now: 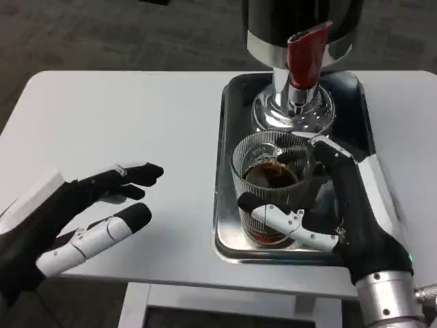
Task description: Grasp the cup under the faucet to collect the drink, then remove the cup.
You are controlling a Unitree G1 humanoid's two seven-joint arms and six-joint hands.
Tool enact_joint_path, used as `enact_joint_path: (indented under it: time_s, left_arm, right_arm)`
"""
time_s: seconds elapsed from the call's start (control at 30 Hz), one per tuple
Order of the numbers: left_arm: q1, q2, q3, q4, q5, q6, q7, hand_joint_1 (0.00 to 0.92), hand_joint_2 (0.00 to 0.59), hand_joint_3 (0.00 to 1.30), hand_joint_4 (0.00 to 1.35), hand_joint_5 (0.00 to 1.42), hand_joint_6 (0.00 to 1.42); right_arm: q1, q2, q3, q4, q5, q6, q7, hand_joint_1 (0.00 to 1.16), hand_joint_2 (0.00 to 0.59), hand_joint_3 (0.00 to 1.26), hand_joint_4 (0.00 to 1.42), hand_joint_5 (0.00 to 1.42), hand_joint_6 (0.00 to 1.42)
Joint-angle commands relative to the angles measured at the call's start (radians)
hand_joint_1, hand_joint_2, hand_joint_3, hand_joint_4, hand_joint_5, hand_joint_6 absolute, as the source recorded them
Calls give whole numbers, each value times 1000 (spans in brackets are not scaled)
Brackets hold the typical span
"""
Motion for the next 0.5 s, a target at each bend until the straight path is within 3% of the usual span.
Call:
enact_joint_path:
  time_s: [0.03,0.3,0.5]
  left_arm:
    - [9,13,5,20,-2,-18,-5,0,102,259,232,273,259]
    - [-16,16,-1,41,-3,-30,-8,0,106,256,232,273,259]
    - [-53,19,-18,53,3,-38,-11,0,106,256,232,273,259]
  right_arm:
    - [40,13,-10,19,4,-34,-30,756,229,710,922,1109,1356]
    - [50,19,-37,20,21,-83,-67,801,218,888,1087,1293,1424]
    - [55,21,-57,-14,41,-82,-46,812,201,956,1160,1352,1424]
